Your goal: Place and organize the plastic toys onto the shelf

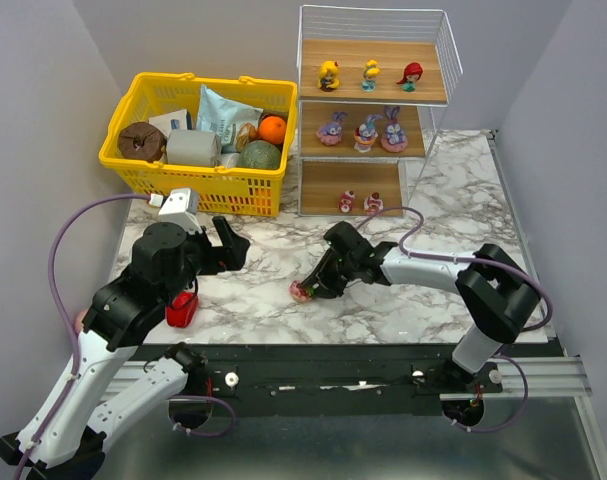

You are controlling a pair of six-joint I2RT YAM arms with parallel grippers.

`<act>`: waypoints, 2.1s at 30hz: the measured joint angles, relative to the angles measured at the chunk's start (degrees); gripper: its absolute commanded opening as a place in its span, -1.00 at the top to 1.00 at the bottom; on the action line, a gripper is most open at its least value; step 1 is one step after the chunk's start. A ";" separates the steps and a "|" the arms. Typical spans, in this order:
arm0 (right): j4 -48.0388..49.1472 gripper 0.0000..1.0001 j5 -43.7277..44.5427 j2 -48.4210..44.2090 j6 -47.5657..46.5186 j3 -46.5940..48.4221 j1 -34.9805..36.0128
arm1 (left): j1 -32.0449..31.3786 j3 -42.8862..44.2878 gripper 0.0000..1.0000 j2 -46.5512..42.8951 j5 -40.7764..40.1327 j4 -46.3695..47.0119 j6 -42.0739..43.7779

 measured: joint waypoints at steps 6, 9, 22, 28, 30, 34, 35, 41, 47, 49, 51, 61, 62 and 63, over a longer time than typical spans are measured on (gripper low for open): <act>2.47 0.50 5.46 -0.37 3.80 0.04 -2.78 | 0.00 0.02 -0.98 0.00 0.00 0.00 0.04; 3.91 0.49 7.93 0.48 5.44 1.29 -6.03 | 0.00 0.02 -0.98 0.00 -0.02 0.00 0.07; 12.04 0.48 15.67 11.98 11.72 14.80 -12.94 | 0.00 0.26 -0.97 0.26 -0.66 -0.02 0.96; 12.61 0.46 18.73 13.66 13.70 16.72 -13.62 | 0.00 0.55 -0.98 0.35 -1.38 -0.04 1.07; 12.57 0.46 19.54 14.21 14.16 17.53 -13.73 | 0.00 0.55 -0.98 0.33 -1.53 -0.02 1.07; 12.02 0.45 20.96 15.32 14.97 19.76 -13.97 | 0.00 0.55 -0.98 0.39 -1.70 -0.04 1.07; 11.96 0.45 21.24 15.63 15.17 20.35 -13.97 | 0.00 0.55 -0.98 0.44 -1.77 -0.04 1.07; 10.25 0.44 22.36 17.40 16.70 23.50 -13.97 | 0.00 0.55 -0.98 1.07 -1.99 -0.07 1.14; 7.61 0.43 22.84 18.71 18.58 24.37 -13.97 | 0.00 0.55 -0.98 1.40 -2.16 -0.04 1.33; 6.88 0.42 22.91 18.91 19.21 24.37 -13.97 | 0.00 0.55 -0.98 1.42 -2.19 -0.07 1.33; 6.47 0.42 23.06 19.06 19.63 24.37 -13.97 | 0.00 0.55 -0.97 1.42 -2.25 -0.07 1.36; 6.16 0.32 23.74 19.87 22.67 24.37 -13.99 | 0.00 0.55 -0.98 1.77 -2.36 -0.09 1.70; 6.16 0.31 23.87 19.87 22.91 24.37 -13.99 | 0.00 0.55 -0.97 1.84 -2.36 -0.09 1.75; 6.16 0.28 24.04 19.89 23.21 24.37 -13.99 | 0.00 0.55 -0.98 1.88 -2.36 -0.11 1.75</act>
